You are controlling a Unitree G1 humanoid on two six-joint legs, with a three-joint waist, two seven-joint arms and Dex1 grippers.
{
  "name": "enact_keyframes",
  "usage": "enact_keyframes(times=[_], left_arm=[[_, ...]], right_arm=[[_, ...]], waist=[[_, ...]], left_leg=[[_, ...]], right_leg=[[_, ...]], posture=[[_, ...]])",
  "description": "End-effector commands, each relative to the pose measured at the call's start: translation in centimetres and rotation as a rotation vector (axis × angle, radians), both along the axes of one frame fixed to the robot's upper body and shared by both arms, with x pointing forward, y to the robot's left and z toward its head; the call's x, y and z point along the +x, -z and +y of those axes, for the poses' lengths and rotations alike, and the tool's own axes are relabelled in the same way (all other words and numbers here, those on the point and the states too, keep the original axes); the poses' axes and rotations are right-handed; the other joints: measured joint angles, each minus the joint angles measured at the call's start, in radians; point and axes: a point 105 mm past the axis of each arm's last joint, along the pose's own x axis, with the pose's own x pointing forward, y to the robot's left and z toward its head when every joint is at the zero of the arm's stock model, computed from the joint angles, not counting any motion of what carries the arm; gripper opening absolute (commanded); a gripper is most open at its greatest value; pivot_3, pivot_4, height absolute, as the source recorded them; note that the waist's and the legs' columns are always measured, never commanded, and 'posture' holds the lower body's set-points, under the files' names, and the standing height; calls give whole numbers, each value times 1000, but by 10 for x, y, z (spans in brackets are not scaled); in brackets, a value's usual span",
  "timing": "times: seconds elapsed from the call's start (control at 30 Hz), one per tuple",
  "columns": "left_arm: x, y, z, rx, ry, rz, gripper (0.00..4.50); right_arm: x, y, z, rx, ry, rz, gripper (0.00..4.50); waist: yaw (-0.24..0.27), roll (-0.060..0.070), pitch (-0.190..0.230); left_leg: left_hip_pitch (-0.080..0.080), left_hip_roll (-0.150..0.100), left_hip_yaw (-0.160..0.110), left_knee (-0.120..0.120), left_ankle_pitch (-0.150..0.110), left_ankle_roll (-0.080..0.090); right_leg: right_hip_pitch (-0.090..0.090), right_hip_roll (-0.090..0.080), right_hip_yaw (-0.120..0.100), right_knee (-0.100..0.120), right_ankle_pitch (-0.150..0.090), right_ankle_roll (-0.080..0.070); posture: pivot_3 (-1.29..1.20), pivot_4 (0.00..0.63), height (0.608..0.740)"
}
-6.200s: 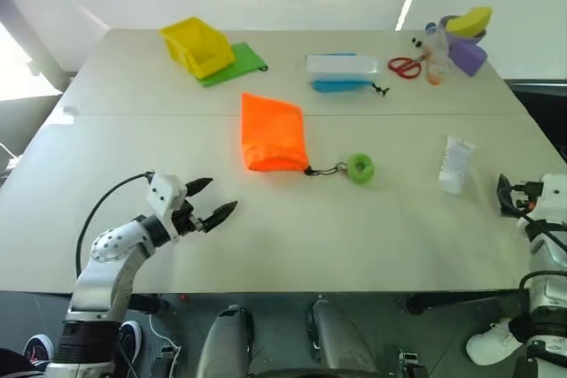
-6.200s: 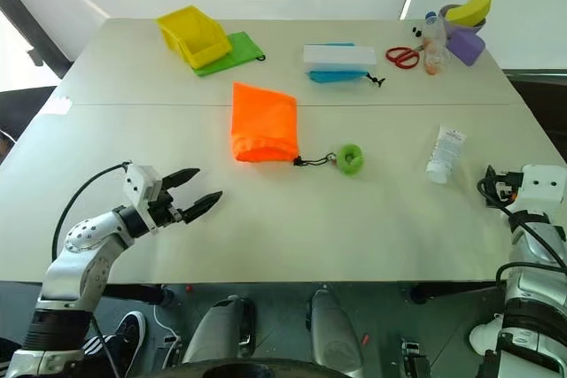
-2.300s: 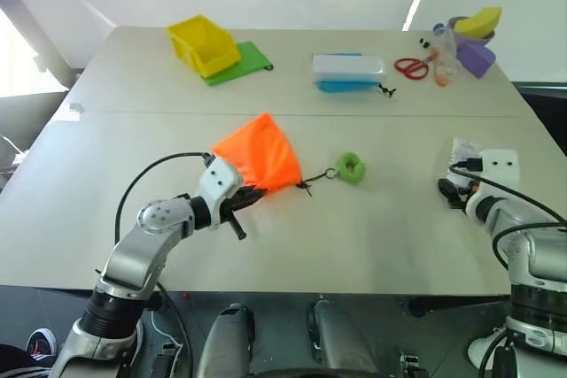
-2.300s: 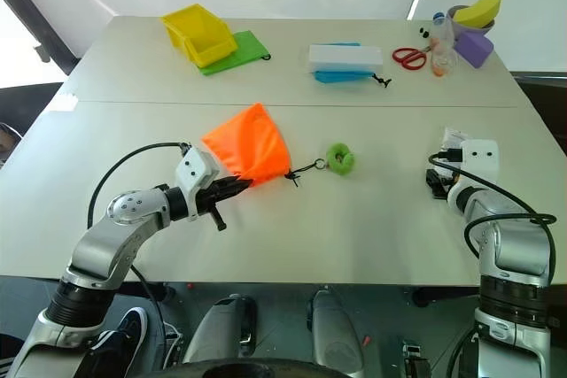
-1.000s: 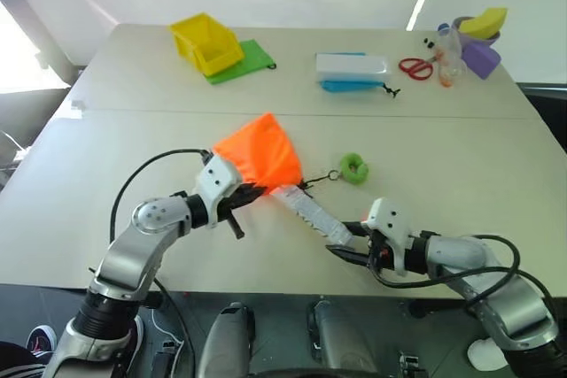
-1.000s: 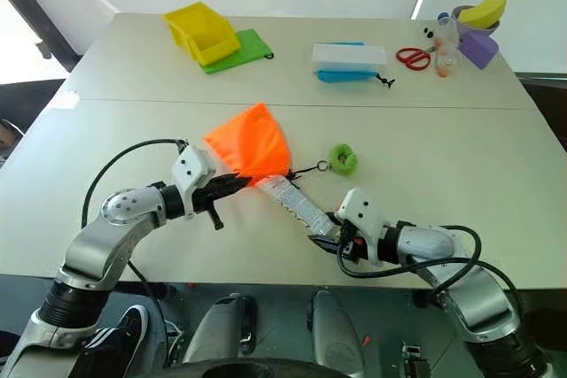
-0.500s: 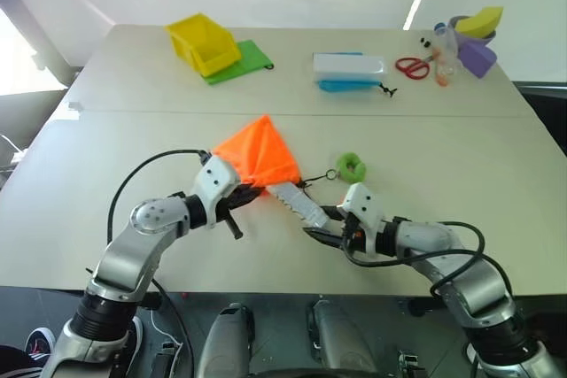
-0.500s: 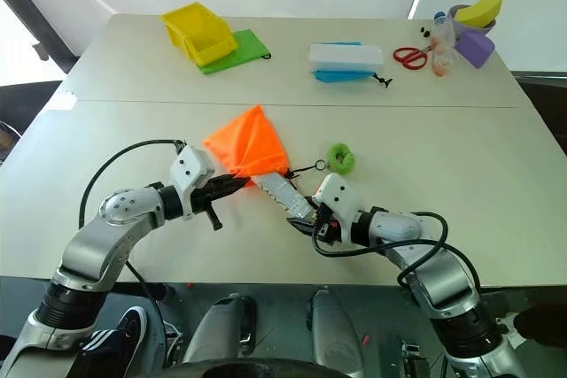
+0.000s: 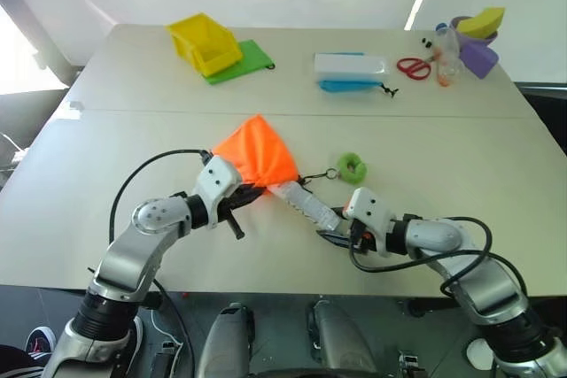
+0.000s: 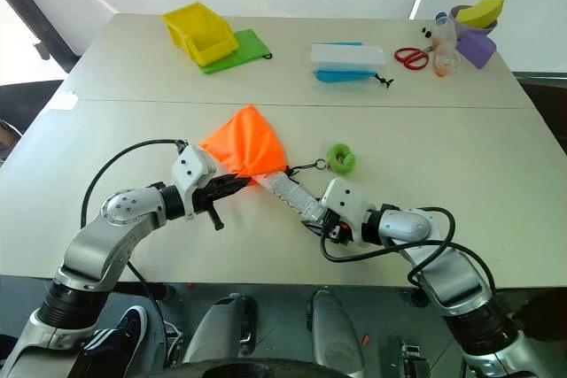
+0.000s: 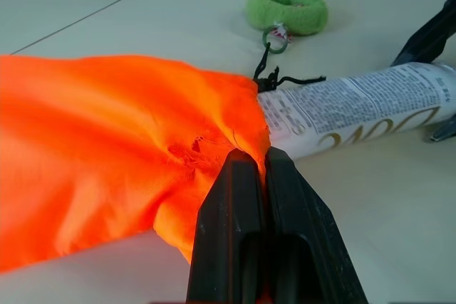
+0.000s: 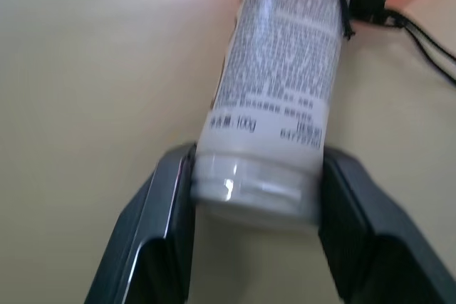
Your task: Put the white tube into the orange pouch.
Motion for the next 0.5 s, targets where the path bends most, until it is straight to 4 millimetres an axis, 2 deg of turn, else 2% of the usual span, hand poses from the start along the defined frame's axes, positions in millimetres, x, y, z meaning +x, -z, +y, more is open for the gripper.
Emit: enact_keyframes(times=[0.03,0.33,0.5], left_arm=[[-4,-17,-7,-22,39,-66,0],[-7,-17,-7,-14,64,-54,0],[-10,-12,-5,16,78,-50,0]], right_arm=[[-8,-12,14,8,-95,-62,1773],[10,-10,29,-6,-86,-131,1773],[29,-16,35,6,-41,-197,1773]], waist=[[0,0,0],[2,0,0],[2,0,0]], left_leg=[[0,0,0,0,0,0],[1,0,0,0,0,0],[1,0,0,0,0,0]], right_leg=[[0,0,0,1,0,0],[0,0,0,2,0,0],[0,0,0,2,0,0]], posture=[[0,150,740],[0,150,740],[0,150,740]])
